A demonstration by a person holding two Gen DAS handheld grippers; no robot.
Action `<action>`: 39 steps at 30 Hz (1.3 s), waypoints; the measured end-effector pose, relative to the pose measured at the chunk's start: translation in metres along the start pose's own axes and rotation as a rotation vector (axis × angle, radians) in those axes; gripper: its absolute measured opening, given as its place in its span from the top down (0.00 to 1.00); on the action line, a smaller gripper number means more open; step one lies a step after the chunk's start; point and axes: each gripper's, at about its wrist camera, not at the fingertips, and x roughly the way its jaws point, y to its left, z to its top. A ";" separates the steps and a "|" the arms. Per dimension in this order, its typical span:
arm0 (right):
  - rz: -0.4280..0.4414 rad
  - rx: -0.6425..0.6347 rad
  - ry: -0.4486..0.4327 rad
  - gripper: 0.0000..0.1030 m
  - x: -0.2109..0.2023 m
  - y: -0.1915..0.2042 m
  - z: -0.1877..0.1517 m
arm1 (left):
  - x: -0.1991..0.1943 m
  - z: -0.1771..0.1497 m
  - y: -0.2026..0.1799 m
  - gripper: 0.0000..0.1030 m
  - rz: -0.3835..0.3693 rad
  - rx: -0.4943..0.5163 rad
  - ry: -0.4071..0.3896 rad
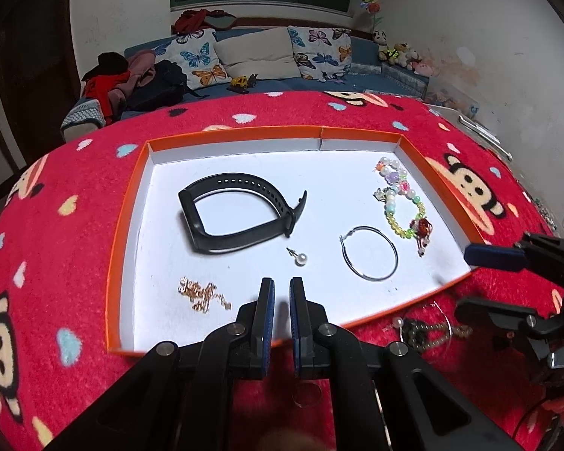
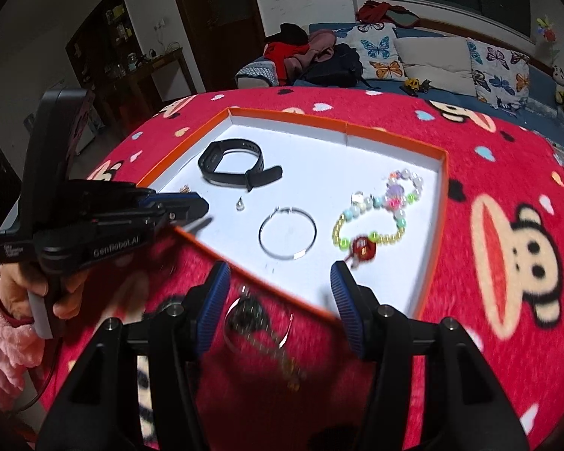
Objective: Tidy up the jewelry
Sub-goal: 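Move the left tool to the silver ring on the blanket and grasp it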
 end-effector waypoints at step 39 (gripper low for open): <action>-0.040 -0.044 0.084 0.44 0.023 0.026 -0.031 | -0.082 -0.071 0.011 0.29 0.083 -0.142 -0.106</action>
